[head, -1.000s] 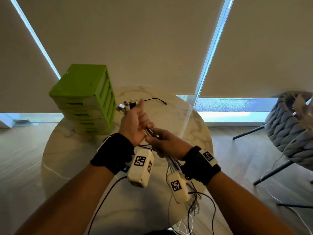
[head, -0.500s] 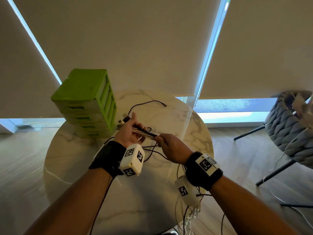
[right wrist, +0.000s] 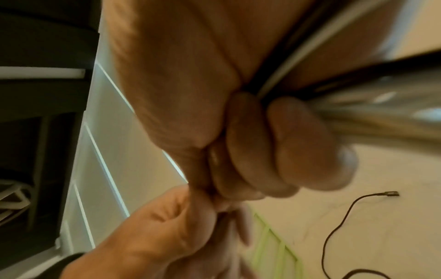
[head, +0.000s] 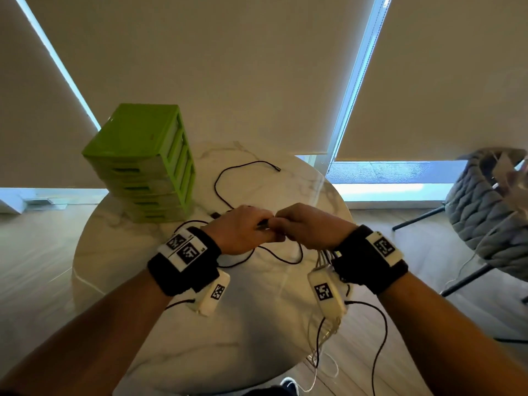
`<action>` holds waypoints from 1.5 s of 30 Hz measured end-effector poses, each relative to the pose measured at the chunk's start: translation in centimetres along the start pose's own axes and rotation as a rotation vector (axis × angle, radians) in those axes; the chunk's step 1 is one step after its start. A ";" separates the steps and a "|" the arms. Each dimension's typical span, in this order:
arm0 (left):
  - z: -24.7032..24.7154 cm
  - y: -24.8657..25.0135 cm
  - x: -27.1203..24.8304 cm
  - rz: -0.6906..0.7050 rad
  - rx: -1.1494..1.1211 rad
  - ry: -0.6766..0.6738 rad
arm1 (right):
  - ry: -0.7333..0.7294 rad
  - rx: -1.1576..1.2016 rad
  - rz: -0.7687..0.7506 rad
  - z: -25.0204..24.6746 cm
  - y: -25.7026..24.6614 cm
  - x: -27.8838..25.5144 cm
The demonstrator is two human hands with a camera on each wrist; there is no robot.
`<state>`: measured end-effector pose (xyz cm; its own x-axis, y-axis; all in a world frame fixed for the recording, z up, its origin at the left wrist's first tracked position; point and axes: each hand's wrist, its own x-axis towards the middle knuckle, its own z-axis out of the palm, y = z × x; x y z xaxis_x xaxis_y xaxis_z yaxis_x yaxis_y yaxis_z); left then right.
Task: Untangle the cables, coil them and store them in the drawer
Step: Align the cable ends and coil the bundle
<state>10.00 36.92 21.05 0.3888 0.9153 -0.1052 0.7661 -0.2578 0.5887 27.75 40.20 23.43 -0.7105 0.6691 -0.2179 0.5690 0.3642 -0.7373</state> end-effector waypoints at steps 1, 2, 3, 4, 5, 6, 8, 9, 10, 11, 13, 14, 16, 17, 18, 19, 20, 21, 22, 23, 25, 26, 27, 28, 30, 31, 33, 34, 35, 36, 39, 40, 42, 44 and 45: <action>0.0 0.3 0.2 0.002 -0.018 0.001 | -0.003 0.062 0.012 -0.5 0.3 -0.2; 0.1 0.7 0.3 0.015 -0.029 0.008 | -0.003 0.124 0.023 -1.0 0.6 -0.5; 0.2 1.1 0.4 0.023 -0.045 0.017 | -0.002 0.174 0.027 -1.4 1.3 -0.8; 0.3 1.3 0.5 0.020 -0.062 0.023 | -0.001 0.208 0.033 -1.9 2.0 -1.2; 0.3 1.7 0.6 0.015 -0.084 0.028 | -0.002 0.225 0.052 -2.3 2.9 -1.6; 0.3 2.1 0.6 0.007 -0.118 0.042 | -0.009 0.224 0.081 -2.6 4.0 -2.1; 0.4 3.0 0.9 0.016 -0.182 0.101 | -0.033 0.174 0.182 -2.6 6.9 -3.1; 0.4 3.7 1.1 0.029 -0.207 0.144 | -0.034 0.128 0.245 -2.4 8.5 -3.5; 0.4 4.4 1.3 0.044 -0.233 0.191 | -0.027 0.074 0.306 -2.0 10.1 -3.8; 0.4 5.2 1.5 0.067 -0.261 0.230 | -0.005 0.037 0.363 -1.6 11.5 -4.1; 0.4 6.8 2.1 0.130 -0.311 0.252 | 0.068 0.017 0.424 -0.8 13.4 -4.5; 0.5 7.7 2.4 0.153 -0.330 0.254 | 0.102 0.008 0.435 -0.5 13.9 -4.6; 0.4 9.4 3.0 0.161 -0.438 0.278 | 0.170 0.016 0.468 -0.1 15.0 -4.9; 0.2 10.1 3.4 0.138 -0.563 0.299 | 0.211 0.026 0.498 0.0 15.9 -5.3; -0.2 10.6 3.9 0.109 -0.702 0.316 | 0.256 0.029 0.534 0.0 16.9 -5.8; -0.7 10.8 4.4 0.088 -0.811 0.337 | 0.312 0.027 0.580 -0.1 17.9 -6.5; -1.2 10.6 5.0 0.072 -0.855 0.373 | 0.375 0.028 0.624 -0.3 19.0 -7.3; -1.4 10.1 5.7 0.059 -0.854 0.408 | 0.435 0.040 0.662 -0.6 19.9 -8.1; -1.4 9.5 6.2 0.037 -0.843 0.436 | 0.492 0.072 0.685 -1.0 20.4 -8.7; -1.0 8.9 6.6 -0.005 -0.840 0.450 | 0.541 0.137 0.692 -1.4 20.6 -9.0; 0.1 8.1 7.4 -0.084 -0.838 0.436 | 0.658 0.330 0.653 -2.4 20.3 -9.0; 0.8 8.0 7.7 -0.111 -0.823 0.408 | 0.719 0.442 0.615 -2.9 19.8 -9.0; 1.4 8.1 8.0 -0.125 -0.796 0.369 | 0.768 0.565 0.561 -3.5 18.8 -8.9; 2.0 8.5 8.2 -0.124 -0.774 0.322 | 0.792 0.687 0.480 -4.1 17.7 -8.8; 2.9 9.7 8.7 -0.113 -0.730 0.230 | 0.768 0.829 0.313 -5.4 15.2 -8.8; 3.3 10.3 9.0 -0.102 -0.709 0.194 | 0.747 0.849 0.258 -6.3 13.9 -8.8; 4.1 11.5 9.9 -0.102 -0.691 0.119 | 0.712 0.842 0.182 -7.7 11.7 -9.0; 4.4 12.1 10.2 -0.108 -0.690 0.077 | 0.704 0.788 0.163 -8.1 10.9 -9.3; 4.6 12.8 10.5 -0.110 -0.692 0.031 | 0.696 0.698 0.151 -8.5 10.1 -9.5; 4.8 13.3 10.8 -0.106 -0.694 -0.015 | 0.687 0.595 0.138 -8.7 9.4 -9.7; 5.4 15.1 11.4 -0.041 -0.691 -0.118 | 0.635 0.448 0.090 -9.0 7.6 -9.6; 5.6 15.5 11.5 -0.032 -0.675 -0.117 | 0.600 0.397 0.066 -9.2 7.3 -9.6; 5.6 16.1 11.9 -0.045 -0.630 -0.094 | 0.506 0.305 0.042 -9.4 6.9 -10.0; 5.6 16.2 11.8 -0.047 -0.608 -0.055 | 0.399 0.274 0.075 -9.8 7.1 -10.7; 5.5 16.1 11.8 -0.044 -0.641 -0.043 | 0.361 0.279 0.088 -9.9 7.1 -11.1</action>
<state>29.73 41.87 24.83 0.3943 0.9042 -0.1642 0.3292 0.0279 0.9438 43.76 41.76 26.97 -0.4471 0.8902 -0.0874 0.4526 0.1409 -0.8805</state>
